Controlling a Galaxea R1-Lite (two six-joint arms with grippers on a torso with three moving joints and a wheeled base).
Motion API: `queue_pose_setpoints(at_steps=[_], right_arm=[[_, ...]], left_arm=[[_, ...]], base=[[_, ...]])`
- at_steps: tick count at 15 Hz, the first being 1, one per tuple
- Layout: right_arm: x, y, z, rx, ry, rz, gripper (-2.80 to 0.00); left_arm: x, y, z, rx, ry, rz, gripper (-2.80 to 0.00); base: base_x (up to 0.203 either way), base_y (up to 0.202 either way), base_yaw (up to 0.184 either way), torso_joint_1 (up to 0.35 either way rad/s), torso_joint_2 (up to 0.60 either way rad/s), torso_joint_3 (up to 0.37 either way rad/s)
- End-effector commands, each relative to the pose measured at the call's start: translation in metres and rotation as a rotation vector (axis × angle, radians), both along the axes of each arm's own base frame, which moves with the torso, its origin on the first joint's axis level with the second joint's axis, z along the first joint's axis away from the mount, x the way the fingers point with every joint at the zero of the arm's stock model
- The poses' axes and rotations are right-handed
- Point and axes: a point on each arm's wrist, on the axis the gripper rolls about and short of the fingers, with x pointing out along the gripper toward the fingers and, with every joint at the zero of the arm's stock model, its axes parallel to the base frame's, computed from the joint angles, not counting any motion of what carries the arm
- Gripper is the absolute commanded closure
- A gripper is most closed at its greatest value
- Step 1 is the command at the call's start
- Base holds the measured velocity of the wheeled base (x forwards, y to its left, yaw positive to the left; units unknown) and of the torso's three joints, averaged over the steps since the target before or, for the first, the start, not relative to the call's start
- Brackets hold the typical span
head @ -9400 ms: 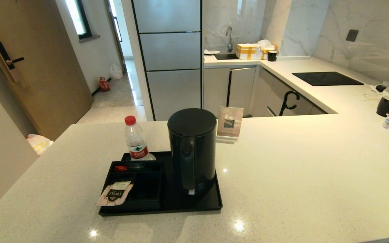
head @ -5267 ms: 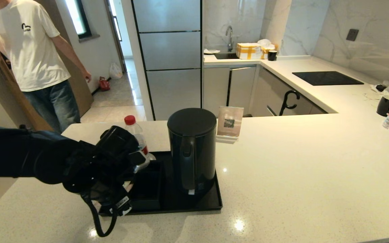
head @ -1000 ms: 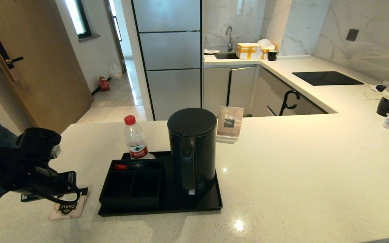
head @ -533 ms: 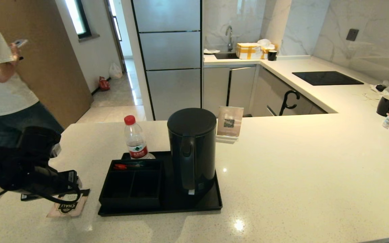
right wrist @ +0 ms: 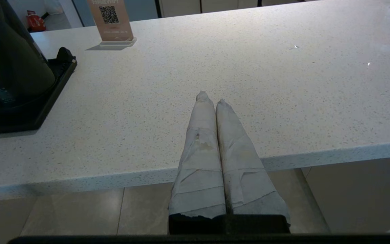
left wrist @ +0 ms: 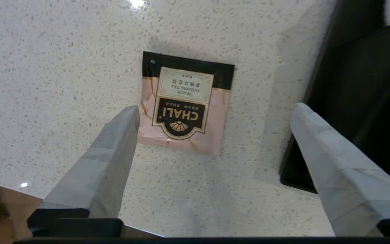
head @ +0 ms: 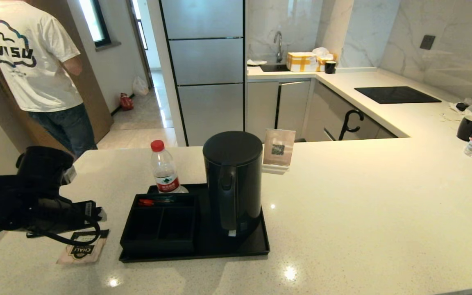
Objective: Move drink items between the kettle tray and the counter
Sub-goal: Pick up the kettle
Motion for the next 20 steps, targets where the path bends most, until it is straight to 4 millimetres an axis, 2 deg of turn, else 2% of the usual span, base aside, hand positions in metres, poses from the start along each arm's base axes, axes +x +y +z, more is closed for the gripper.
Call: queue_pose_setpoints(at_steps=[1,4,8,9,11,14,15,17,20], right_arm=[[0.000,0.000,0.000,0.001,0.002,-0.001,0.00],[0.000,0.000,0.000,0.001,0.002,0.000,0.00],[0.000,0.000,0.000,-0.001,0.002,0.000,0.00],[0.000,0.000,0.000,0.001,0.002,-0.001,0.00],[0.000,0.000,0.000,0.001,0.002,-0.001,0.00],[0.000,0.000,0.000,0.001,0.002,0.000,0.00],[0.000,0.000,0.000,-0.001,0.002,-0.001,0.00],[0.000,0.000,0.000,-0.001,0.002,0.000,0.00],[0.000,0.000,0.000,-0.001,0.002,-0.001,0.00]], left_arm=[[-0.010,-0.004,0.018,-0.038,-0.071,-0.025,-2.80],[-0.043,-0.014,0.056,-0.081,-0.206,-0.089,-2.80],[-0.098,-0.021,0.090,-0.127,-0.293,-0.166,-2.80],[-0.114,-0.021,0.097,-0.133,-0.307,-0.176,0.00],[-0.142,-0.021,0.105,-0.143,-0.315,-0.191,0.00],[-0.145,-0.021,0.106,-0.146,-0.308,-0.194,0.00],[-0.155,-0.021,0.108,-0.147,-0.298,-0.192,0.00],[-0.201,-0.020,0.120,-0.143,-0.359,-0.195,0.00],[-0.307,-0.019,0.130,-0.137,-0.433,-0.189,0.00]], base=[[0.000,0.000,0.000,0.000,0.00,0.000],[0.000,0.000,0.000,0.000,0.00,0.000],[0.000,0.000,0.000,0.000,0.00,0.000],[0.000,0.000,0.000,0.000,0.00,0.000],[0.000,0.000,0.000,0.000,0.00,0.000],[0.000,0.000,0.000,0.000,0.00,0.000],[0.000,0.000,0.000,0.000,0.00,0.000],[0.000,0.000,0.000,0.000,0.00,0.000],[0.000,0.000,0.000,0.000,0.00,0.000]])
